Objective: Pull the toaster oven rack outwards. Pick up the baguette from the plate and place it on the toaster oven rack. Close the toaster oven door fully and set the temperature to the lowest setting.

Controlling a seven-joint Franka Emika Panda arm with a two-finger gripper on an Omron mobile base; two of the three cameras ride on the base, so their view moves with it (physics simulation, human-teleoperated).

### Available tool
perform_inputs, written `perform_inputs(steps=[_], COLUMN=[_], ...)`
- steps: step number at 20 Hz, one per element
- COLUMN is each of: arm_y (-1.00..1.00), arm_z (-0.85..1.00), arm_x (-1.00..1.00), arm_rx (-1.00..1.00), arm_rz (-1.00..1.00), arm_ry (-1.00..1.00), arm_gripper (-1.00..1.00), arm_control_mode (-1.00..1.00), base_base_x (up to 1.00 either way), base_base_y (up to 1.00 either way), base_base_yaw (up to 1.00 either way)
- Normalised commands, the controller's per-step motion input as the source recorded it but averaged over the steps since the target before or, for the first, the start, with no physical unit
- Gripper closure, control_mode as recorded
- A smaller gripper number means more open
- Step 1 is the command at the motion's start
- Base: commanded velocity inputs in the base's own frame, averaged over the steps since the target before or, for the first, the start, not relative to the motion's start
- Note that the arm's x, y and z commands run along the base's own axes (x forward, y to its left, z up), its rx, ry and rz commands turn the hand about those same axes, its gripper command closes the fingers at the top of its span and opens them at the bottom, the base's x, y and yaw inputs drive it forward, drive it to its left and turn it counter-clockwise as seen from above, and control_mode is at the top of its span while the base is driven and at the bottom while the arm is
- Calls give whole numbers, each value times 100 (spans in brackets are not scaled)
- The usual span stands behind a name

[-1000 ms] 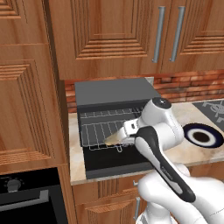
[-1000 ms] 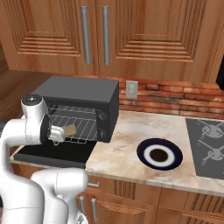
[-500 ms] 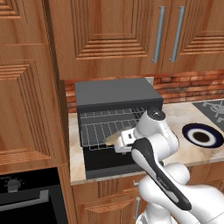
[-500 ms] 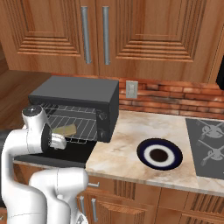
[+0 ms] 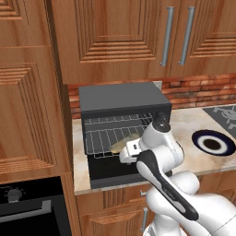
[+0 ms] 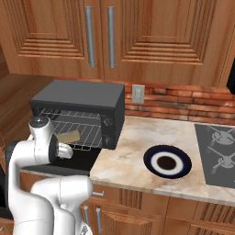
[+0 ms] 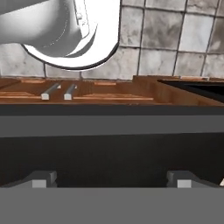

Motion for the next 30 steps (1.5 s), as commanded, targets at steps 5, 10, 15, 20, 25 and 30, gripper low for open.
perform_inputs(steps=[5, 10, 15, 20, 25, 30], arm_y=[6, 5, 6, 3, 0, 0], arm_z=[-20, -21, -23, -24, -22, -18], arm_x=[30, 23, 16, 4, 2, 3], arm_rx=[-1, -2, -3, -3, -1, 0], arm_rz=[0, 0, 0, 0, 0, 0], arm_ry=[0, 0, 0, 0, 0, -3], arm_gripper=[-100, -100, -100, -100, -100, -100], arm_control_mode=[-100, -100, -100, -100, -100, -100], base_base_x=[0, 0, 0, 0, 0, 0], base_base_y=[0, 0, 0, 0, 0, 0], base_base_yaw=[0, 0, 0, 0, 0, 0])
